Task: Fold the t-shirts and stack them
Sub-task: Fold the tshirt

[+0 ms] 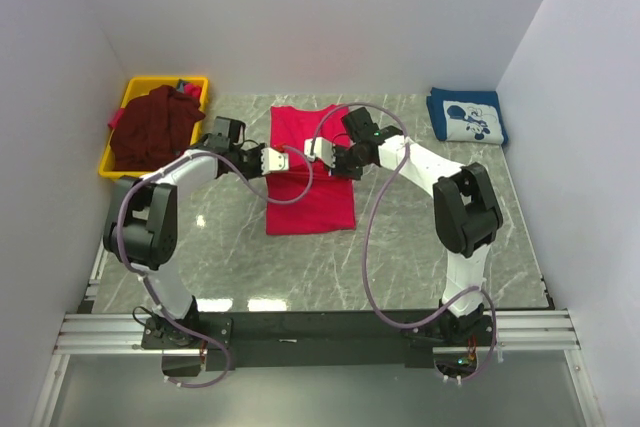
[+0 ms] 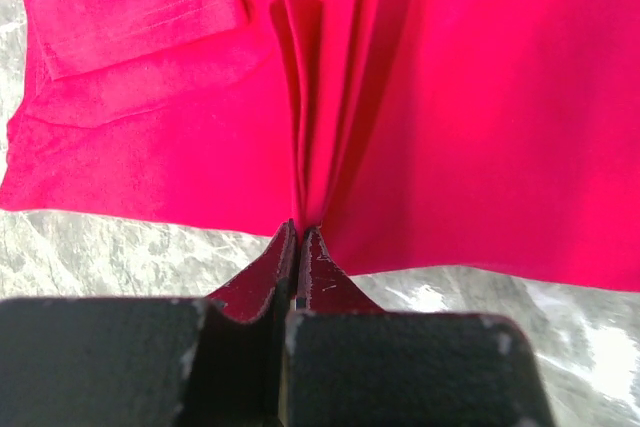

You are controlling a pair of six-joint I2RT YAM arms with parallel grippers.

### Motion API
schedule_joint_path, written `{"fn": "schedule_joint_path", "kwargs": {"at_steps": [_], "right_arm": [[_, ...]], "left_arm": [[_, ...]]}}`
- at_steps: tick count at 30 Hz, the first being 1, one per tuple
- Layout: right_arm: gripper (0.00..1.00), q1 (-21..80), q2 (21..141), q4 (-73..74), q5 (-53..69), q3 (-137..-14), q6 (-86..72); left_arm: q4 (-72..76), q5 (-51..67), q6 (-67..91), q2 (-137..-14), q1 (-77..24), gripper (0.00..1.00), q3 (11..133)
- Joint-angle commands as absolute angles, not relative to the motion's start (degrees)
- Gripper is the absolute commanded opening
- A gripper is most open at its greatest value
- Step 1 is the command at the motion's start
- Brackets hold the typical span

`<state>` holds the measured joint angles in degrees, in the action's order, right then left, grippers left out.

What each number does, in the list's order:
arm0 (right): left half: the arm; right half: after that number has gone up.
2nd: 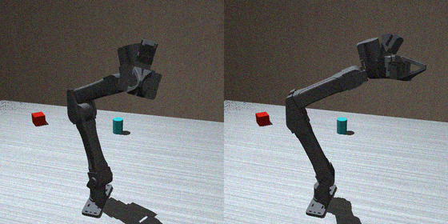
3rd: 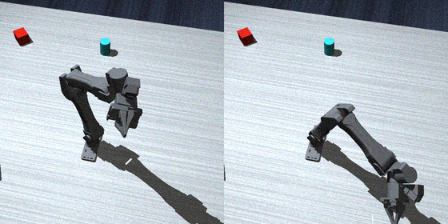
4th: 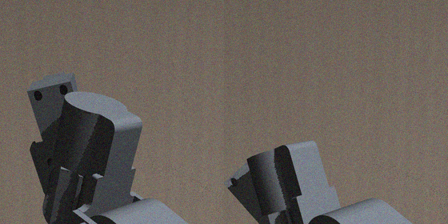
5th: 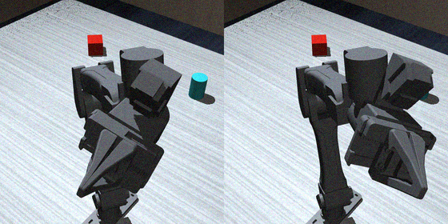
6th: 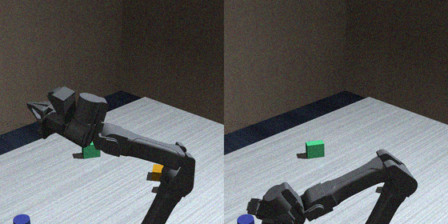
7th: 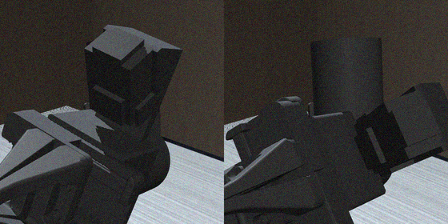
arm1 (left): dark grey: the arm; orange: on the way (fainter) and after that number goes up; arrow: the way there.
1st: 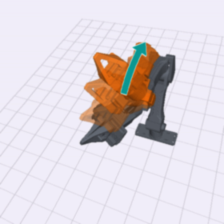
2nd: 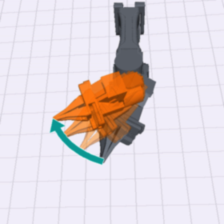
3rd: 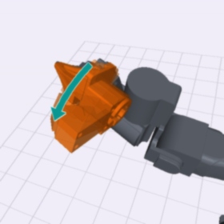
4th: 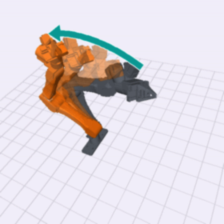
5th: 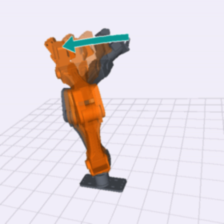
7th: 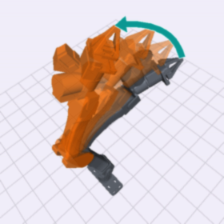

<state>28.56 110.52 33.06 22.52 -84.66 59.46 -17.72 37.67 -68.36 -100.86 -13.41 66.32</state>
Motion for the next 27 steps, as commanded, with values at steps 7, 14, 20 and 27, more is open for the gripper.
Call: {"fn": "schedule_joint_path", "kwargs": {"at_steps": [7, 14, 20, 27], "right_arm": [[0.03, 27.25, 114.95, 31.99, 20.13, -90.53, 58.54], [0.71, 25.67, 111.46, 31.38, 17.94, -89.74, 54.06], [0.68, 23.11, 101.09, 36.99, 21.96, -86.41, 50.89], [0.54, 29.0, 92.38, 37.19, 24.08, -73.49, 47.03]], "left_arm": [[-13.54, 36.92, -67.85, -104.5, -12.57, 0.01, 70.05], [-10.81, 37.43, -59.34, -101.79, -10.38, 0.6, 71.19], [-17.22, 42.18, -60.02, -89.42, -7.21, 0.58, 62.16], [-21.72, 44.03, -61.78, -77.8, -12.03, 0.55, 46.78]]}}
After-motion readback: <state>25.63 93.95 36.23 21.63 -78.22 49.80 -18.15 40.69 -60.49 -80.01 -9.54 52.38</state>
